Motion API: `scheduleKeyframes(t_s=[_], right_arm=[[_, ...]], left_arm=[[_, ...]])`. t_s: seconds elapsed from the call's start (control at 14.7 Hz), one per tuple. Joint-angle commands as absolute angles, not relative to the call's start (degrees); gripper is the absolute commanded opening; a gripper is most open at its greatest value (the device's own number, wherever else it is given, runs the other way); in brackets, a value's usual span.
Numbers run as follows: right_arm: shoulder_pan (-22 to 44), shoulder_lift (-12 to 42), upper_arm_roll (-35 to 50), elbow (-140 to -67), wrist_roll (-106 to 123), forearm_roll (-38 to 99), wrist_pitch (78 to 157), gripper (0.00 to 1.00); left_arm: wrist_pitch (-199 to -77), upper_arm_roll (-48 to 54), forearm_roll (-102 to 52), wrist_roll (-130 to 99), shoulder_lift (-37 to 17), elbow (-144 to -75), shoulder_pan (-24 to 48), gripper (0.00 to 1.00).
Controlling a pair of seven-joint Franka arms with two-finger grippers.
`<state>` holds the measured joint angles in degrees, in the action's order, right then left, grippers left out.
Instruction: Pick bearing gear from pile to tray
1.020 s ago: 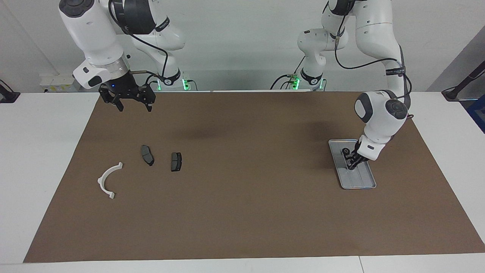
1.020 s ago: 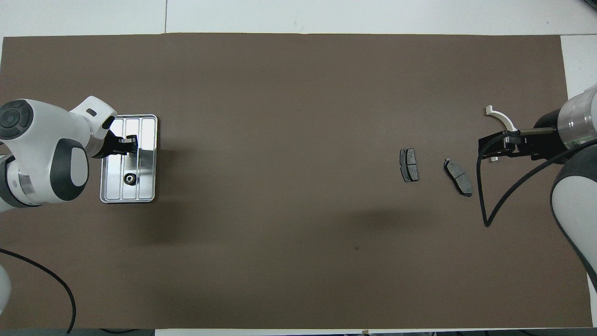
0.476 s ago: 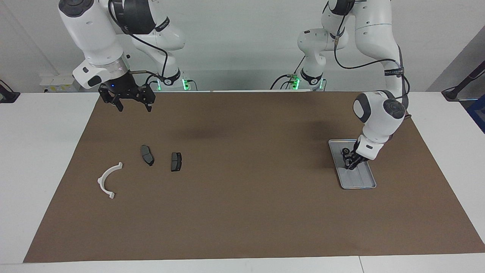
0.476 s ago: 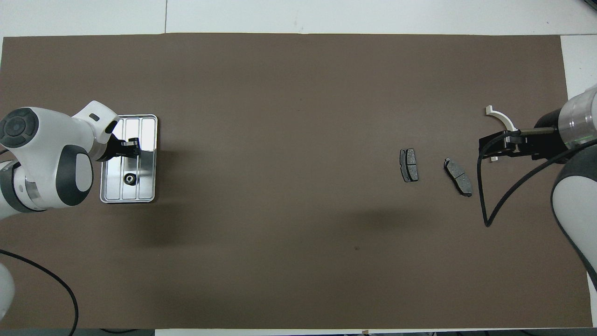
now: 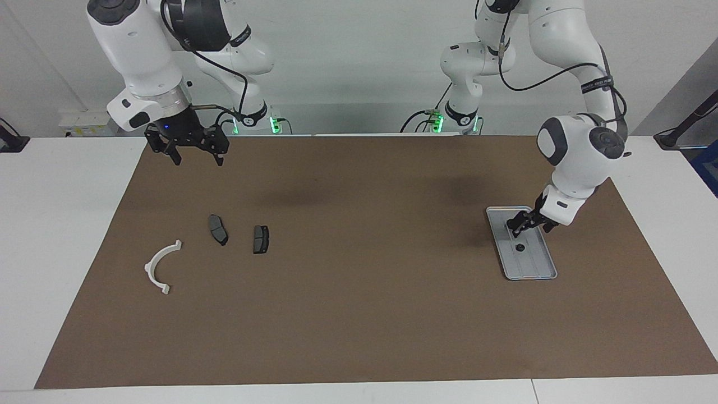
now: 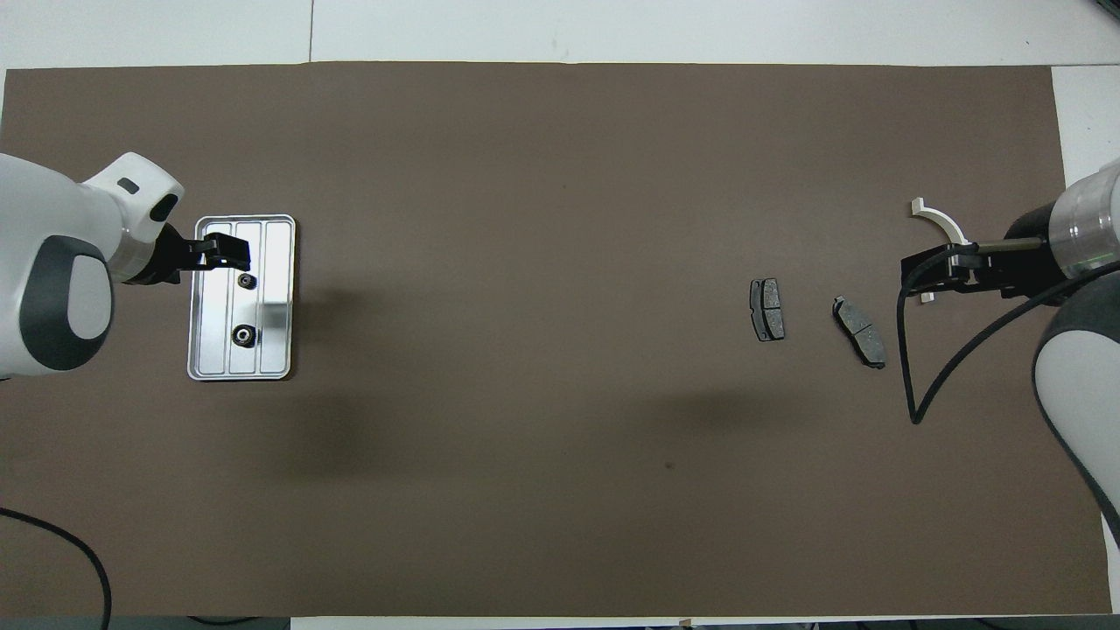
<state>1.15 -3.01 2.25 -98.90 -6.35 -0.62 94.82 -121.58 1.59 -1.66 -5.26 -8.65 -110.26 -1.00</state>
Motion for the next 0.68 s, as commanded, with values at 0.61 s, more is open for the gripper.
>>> scheduleKeyframes(t_s=[0.61], right_arm=[[1.0, -2.8, 2.5, -98.5, -7.1, -1.5, 95.3, 1.0]], left_arm=[[-104.1, 1.8, -3.3, -9.7, 9.4, -107.0, -0.4, 1.0]])
